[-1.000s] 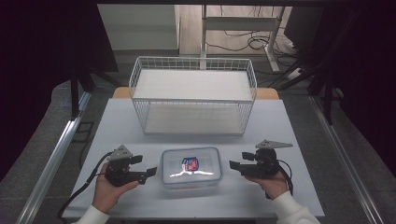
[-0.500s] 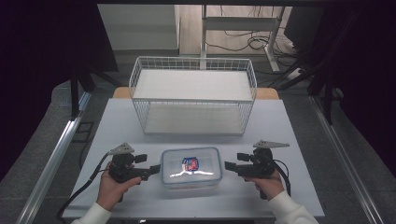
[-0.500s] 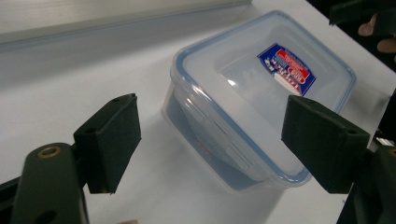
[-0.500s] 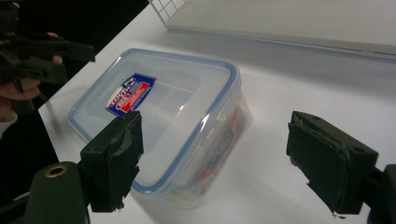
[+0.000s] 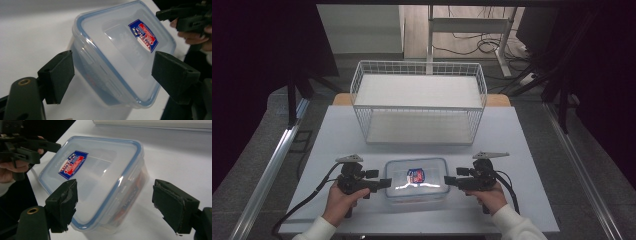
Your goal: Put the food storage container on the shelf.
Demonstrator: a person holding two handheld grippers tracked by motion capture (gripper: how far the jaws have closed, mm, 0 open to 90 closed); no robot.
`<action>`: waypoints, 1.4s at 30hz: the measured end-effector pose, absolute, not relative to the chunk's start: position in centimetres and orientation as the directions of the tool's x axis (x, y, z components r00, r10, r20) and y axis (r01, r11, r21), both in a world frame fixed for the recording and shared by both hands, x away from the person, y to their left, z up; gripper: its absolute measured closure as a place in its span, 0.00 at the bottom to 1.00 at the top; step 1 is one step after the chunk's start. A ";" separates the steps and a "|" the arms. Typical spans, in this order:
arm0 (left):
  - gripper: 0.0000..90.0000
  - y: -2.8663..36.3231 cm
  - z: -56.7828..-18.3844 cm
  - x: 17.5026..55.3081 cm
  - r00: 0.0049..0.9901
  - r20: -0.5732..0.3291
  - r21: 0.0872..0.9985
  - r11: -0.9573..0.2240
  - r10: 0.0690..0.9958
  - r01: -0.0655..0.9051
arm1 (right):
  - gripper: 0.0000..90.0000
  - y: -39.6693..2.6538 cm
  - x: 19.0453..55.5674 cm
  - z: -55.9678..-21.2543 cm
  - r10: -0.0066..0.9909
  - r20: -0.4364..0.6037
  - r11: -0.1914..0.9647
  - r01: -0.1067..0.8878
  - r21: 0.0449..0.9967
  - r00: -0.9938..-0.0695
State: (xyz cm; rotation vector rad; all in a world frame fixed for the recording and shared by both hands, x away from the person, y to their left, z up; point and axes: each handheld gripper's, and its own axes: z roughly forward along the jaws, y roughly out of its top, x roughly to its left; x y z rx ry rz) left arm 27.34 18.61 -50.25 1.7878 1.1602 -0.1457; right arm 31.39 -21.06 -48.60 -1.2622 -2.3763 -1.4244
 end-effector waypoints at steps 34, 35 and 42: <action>0.44 18.4 -51.3 28.4 0.479 -0.667 0.560 -0.040 0.570 0.827 | 0.47 -20.3 32.9 -50.0 0.549 0.661 0.153 0.839 0.523 -0.512; 0.46 18.4 -51.3 28.3 0.476 -0.670 0.559 -0.036 0.570 0.828 | 0.48 -20.3 32.8 -50.0 0.548 0.663 0.150 0.840 0.522 -0.510; 0.53 18.8 -51.2 28.0 0.474 -0.684 0.561 -0.016 0.554 0.827 | 0.54 -20.6 32.0 -49.5 0.548 0.664 0.129 0.836 0.533 -0.508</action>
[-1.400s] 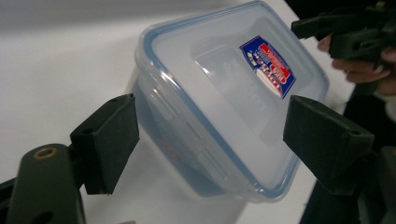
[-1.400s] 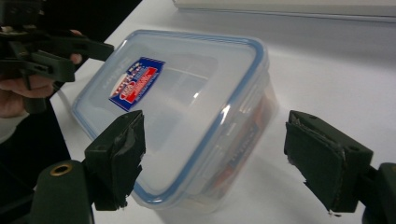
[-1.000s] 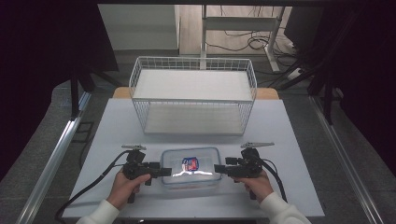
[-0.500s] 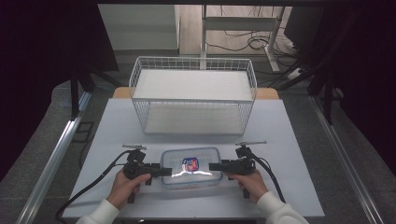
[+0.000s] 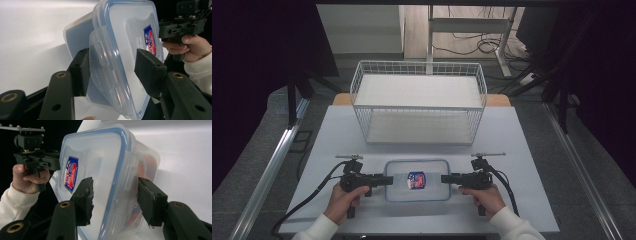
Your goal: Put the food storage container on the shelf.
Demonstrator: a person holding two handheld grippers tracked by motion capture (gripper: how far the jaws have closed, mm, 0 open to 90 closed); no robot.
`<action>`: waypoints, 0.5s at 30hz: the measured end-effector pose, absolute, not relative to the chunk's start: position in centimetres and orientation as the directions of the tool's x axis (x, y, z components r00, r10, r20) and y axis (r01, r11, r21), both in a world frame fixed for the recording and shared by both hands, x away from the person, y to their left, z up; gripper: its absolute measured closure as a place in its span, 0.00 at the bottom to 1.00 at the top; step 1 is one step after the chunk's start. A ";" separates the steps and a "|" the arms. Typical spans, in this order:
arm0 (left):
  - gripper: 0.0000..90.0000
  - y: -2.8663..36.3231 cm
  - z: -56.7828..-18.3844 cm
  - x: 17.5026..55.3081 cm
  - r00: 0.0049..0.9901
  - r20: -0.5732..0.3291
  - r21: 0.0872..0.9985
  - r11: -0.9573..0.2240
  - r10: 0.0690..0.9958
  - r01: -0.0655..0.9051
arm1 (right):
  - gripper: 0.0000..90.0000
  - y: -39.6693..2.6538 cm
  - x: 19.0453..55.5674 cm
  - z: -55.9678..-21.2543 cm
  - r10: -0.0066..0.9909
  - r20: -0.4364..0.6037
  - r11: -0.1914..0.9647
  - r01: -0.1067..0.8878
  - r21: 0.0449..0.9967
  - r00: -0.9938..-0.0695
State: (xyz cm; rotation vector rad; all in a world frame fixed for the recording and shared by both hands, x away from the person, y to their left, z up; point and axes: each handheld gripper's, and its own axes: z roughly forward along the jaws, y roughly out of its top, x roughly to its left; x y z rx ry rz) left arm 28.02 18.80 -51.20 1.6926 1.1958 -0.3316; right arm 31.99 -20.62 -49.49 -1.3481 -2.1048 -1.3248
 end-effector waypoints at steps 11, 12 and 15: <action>0.54 19.0 -50.5 27.4 0.493 -0.656 0.593 -0.013 0.572 0.805 | 0.57 -20.3 31.4 -48.9 0.563 0.643 0.126 0.823 0.554 -0.519; 0.55 19.0 -50.5 27.4 0.494 -0.656 0.597 -0.009 0.571 0.803 | 0.57 -20.3 31.3 -48.8 0.565 0.641 0.125 0.821 0.557 -0.520; 0.55 19.0 -50.3 27.3 0.500 -0.649 0.604 -0.011 0.573 0.797 | 0.57 -20.3 31.3 -48.6 0.566 0.637 0.123 0.817 0.563 -0.524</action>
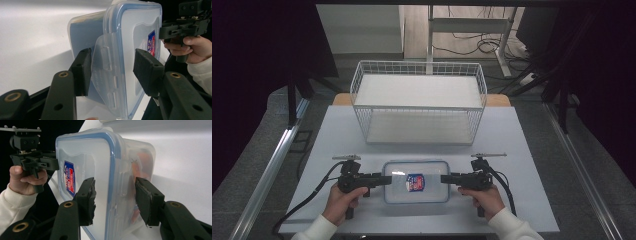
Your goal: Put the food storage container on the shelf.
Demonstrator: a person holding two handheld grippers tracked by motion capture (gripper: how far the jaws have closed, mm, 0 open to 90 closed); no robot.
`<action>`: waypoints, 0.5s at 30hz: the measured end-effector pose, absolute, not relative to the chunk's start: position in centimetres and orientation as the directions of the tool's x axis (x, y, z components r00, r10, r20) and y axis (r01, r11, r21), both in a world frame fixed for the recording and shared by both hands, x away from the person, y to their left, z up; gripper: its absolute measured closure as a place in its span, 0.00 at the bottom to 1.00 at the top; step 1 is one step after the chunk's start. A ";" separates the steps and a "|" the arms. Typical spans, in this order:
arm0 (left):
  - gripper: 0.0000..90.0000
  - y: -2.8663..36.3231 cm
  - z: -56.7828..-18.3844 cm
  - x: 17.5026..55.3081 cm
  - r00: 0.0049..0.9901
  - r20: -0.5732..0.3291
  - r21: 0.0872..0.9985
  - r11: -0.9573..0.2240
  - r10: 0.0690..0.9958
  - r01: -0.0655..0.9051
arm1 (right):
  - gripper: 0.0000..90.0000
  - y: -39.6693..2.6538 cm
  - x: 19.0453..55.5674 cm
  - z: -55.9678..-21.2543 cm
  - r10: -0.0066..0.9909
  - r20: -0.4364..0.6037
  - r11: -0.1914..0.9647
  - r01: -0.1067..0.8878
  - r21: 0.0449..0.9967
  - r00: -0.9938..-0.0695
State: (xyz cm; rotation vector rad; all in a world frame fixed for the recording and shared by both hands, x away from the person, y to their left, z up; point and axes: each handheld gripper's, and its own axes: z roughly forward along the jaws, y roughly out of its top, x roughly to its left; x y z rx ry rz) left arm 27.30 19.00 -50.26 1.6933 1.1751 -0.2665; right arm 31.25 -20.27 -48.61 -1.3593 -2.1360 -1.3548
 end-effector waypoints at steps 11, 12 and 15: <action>0.55 18.8 -49.6 27.5 0.518 -0.631 0.625 -0.017 0.578 0.780 | 0.57 -20.4 31.3 -48.0 0.565 0.630 0.114 0.806 0.580 -0.533; 0.55 18.8 -49.5 27.5 0.519 -0.629 0.627 -0.016 0.579 0.779 | 0.57 -20.4 31.3 -47.9 0.566 0.627 0.113 0.804 0.584 -0.535; 0.55 18.7 -49.2 27.8 0.529 -0.620 0.637 -0.022 0.579 0.771 | 0.57 -20.5 31.4 -47.6 0.567 0.623 0.109 0.799 0.592 -0.539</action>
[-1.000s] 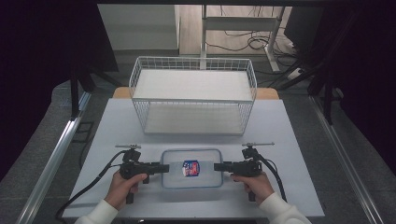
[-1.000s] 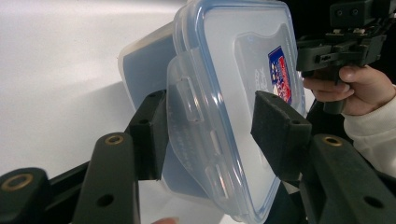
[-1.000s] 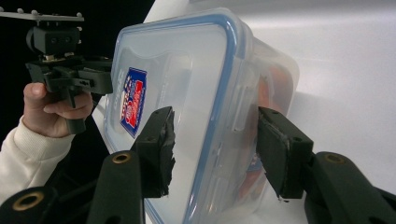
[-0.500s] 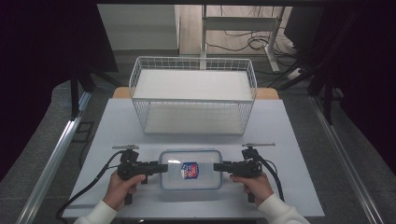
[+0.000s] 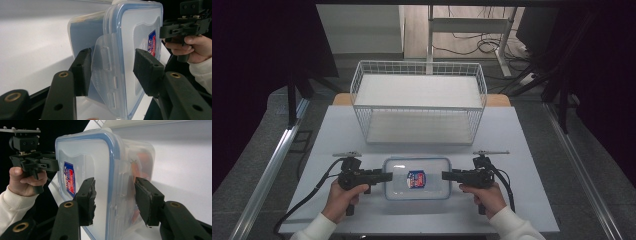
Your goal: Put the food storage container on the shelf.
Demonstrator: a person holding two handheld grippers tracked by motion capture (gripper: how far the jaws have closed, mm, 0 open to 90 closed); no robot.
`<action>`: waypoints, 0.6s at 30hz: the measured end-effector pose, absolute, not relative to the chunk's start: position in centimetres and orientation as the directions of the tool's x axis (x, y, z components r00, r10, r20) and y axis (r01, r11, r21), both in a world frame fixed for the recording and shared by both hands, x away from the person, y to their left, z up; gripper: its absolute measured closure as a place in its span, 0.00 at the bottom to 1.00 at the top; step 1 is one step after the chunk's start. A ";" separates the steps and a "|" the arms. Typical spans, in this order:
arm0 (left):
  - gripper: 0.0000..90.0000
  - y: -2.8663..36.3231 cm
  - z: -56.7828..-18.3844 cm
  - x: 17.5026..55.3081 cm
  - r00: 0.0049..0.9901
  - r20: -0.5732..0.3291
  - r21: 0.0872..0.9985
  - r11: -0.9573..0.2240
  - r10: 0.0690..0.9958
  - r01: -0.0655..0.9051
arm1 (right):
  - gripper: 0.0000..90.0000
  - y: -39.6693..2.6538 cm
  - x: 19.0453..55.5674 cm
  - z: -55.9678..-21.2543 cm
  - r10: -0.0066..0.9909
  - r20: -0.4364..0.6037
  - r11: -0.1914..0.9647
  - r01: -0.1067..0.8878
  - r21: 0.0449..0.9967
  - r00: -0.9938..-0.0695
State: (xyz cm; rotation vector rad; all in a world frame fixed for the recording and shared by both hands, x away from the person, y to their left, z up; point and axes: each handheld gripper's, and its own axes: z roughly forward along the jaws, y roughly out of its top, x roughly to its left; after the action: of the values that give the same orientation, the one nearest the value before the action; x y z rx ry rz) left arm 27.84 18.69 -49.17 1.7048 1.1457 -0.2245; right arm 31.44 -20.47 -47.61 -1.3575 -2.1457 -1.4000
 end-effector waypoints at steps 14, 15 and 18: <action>0.55 18.7 -48.2 29.8 0.552 -0.597 0.663 -0.030 0.582 0.748 | 0.57 -20.5 32.9 -46.9 0.565 0.604 0.099 0.773 0.627 -0.562; 0.55 18.6 -48.2 30.0 0.552 -0.596 0.663 -0.030 0.583 0.748 | 0.57 -20.5 33.1 -46.8 0.566 0.601 0.100 0.771 0.630 -0.564; 0.55 18.6 -48.1 31.0 0.557 -0.595 0.665 -0.036 0.579 0.746 | 0.57 -20.6 33.8 -46.6 0.569 0.593 0.100 0.765 0.637 -0.569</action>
State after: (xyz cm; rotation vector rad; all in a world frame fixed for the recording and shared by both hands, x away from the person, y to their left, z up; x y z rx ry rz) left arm 31.00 18.63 -48.06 1.7163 1.1123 -0.1943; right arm 33.77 -20.55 -46.62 -1.3417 -2.1746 -1.4612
